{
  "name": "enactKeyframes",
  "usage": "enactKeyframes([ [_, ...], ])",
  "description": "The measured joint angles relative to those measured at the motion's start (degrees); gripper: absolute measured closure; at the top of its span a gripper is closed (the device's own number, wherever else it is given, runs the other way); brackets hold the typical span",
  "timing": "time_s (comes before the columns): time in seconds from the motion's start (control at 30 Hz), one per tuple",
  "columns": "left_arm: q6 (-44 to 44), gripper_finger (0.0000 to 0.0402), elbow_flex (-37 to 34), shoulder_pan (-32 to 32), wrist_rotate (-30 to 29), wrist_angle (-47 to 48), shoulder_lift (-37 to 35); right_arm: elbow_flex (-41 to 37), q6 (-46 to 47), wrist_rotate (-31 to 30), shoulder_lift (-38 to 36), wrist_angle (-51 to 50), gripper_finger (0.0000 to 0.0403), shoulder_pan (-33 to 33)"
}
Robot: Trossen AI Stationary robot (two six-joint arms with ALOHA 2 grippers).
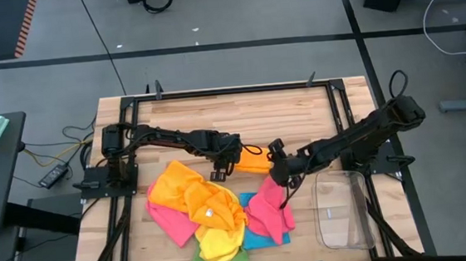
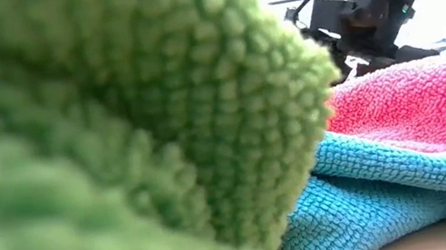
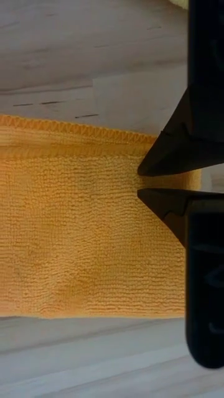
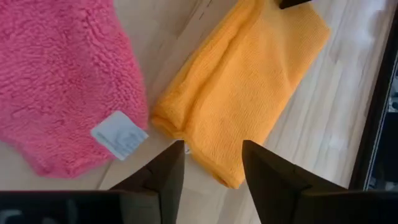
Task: Fold microfiber towels
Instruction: Fold the orange towel
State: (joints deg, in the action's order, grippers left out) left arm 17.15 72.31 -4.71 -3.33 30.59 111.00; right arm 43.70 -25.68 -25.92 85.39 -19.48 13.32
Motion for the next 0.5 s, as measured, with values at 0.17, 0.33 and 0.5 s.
enactKeyframes([
  [0.17,0.0,0.0346,0.0,0.0,0.0,-0.1,0.0,-0.8,0.2,0.2,1.6,2.0,0.0241,-0.4],
  [0.33,0.0,0.0353,0.0,0.0,0.0,-0.2,0.0,-2.5,0.2,0.3,2.2,4.0,0.0249,-0.4],
  [0.5,0.0,0.0355,0.0,0.0,0.0,-0.2,0.0,-3.1,-0.4,0.0,2.2,5.4,0.0262,-0.6],
])
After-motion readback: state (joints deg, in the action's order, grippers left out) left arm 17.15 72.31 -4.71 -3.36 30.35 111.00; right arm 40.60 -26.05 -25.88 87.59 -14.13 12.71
